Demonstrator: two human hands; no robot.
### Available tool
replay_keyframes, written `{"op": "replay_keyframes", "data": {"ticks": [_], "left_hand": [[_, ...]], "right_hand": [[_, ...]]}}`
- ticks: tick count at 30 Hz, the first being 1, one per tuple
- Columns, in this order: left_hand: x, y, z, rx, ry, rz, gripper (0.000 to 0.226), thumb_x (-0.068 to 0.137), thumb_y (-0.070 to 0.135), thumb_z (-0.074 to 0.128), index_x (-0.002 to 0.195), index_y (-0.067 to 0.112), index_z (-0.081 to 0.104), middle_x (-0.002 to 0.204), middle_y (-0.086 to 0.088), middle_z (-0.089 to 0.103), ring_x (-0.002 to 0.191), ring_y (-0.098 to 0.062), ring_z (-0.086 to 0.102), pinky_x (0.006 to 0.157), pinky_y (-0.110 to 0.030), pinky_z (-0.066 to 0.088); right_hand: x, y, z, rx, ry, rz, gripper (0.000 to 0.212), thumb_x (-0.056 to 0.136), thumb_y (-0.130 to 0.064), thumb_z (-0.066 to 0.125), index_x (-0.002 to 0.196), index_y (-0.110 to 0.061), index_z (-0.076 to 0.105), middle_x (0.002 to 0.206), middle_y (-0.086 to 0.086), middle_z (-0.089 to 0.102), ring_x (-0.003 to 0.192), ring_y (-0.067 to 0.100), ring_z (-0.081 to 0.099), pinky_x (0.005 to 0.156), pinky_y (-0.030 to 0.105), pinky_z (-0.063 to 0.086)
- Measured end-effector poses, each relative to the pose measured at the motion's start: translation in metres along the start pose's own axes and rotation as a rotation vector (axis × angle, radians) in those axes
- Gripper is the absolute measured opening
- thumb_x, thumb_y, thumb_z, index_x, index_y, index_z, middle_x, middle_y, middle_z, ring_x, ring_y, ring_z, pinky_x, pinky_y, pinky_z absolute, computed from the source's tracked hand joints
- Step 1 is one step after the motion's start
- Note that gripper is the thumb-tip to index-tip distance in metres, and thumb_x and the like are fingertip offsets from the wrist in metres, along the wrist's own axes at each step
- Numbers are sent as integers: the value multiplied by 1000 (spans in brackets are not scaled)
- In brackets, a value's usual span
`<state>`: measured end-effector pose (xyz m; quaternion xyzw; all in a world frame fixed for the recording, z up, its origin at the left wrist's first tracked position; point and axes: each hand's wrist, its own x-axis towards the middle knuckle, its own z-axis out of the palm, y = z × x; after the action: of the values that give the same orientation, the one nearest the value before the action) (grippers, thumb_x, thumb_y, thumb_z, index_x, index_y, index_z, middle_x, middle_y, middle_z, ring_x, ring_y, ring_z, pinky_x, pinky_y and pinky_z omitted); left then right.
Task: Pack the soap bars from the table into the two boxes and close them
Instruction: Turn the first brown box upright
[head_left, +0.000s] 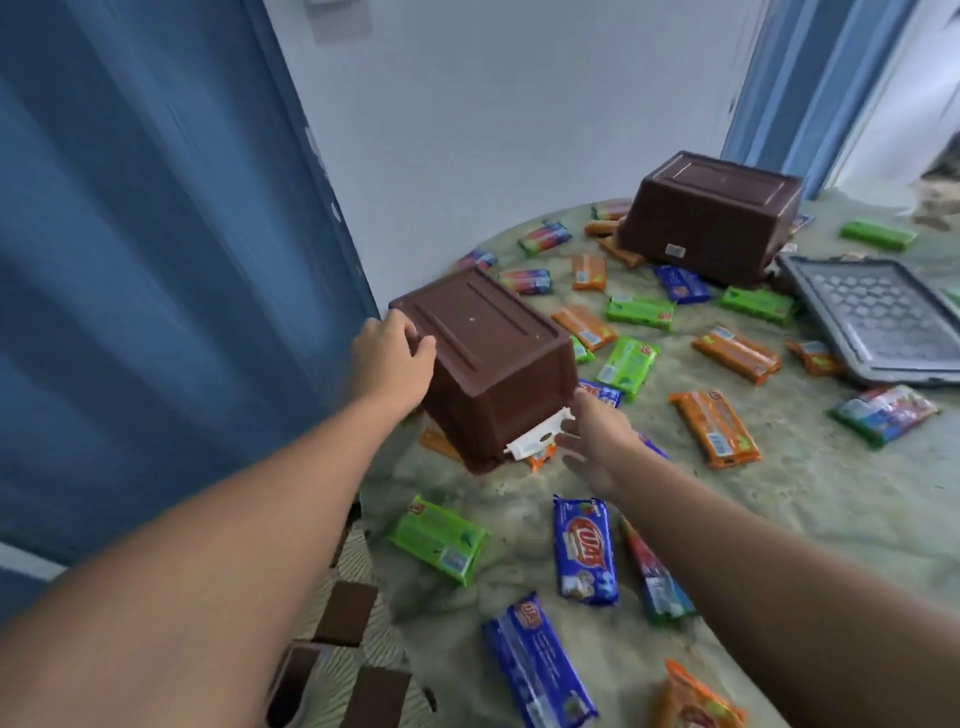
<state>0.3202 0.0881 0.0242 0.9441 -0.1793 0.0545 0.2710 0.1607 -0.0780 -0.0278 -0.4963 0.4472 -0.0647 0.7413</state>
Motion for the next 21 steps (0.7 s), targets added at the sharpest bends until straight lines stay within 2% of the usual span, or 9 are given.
{"op": "replay_keyframes", "data": {"ticks": [2,5,7,13,16,18,20,21], "left_hand": [[27,-1,-4,41,-36,28,25,98,41,58,109,19,55,119,-9,52,113,-33,52,92,-42,43],[62,1,-3,125,-118,51,40,101,42,54,127,12,52,135,-14,49,124,-36,46,99,-44,41],[85,0,2,164,-185,52,49,100,46,53,135,11,48,139,-15,47,128,-38,44,104,-47,41],[128,-2,25,146,-347,-25,79,95,60,53,151,9,33,151,-16,40,139,-39,37,109,-50,39],[133,-6,38,148,-399,-70,99,86,74,56,155,9,28,156,-17,35,143,-39,33,114,-49,35],[131,-9,41,168,-376,-87,110,78,84,55,154,9,32,156,-18,32,145,-40,28,115,-50,32],[128,-13,38,158,-379,-127,113,74,89,54,153,10,38,157,-20,30,146,-42,24,116,-49,29],[125,-14,37,133,-388,-137,112,72,90,55,152,12,41,156,-20,30,146,-42,26,116,-49,30]], "right_hand": [[-1,-5,15,42,11,23,34,106,-43,45,124,-17,58,109,1,60,92,17,61,87,38,44],[3,-10,32,27,46,21,38,106,-45,44,129,-17,58,119,3,64,101,19,62,102,41,46],[7,-13,42,36,71,20,43,106,-46,45,136,-17,56,127,2,63,99,16,61,100,42,46],[18,-15,57,82,100,61,42,106,-46,46,137,-21,56,121,-3,66,108,19,61,88,39,44],[19,-17,60,137,84,87,39,106,-46,45,128,-20,63,103,-3,70,94,17,65,75,35,48],[20,-17,59,139,96,91,36,105,-45,45,113,-19,69,85,-3,72,73,14,70,61,27,52],[18,-20,61,156,113,90,34,104,-43,44,90,-23,67,71,-4,68,45,11,63,41,16,44],[17,-20,61,176,121,92,34,102,-42,44,87,-22,67,75,-4,68,45,12,61,38,15,42]]}}
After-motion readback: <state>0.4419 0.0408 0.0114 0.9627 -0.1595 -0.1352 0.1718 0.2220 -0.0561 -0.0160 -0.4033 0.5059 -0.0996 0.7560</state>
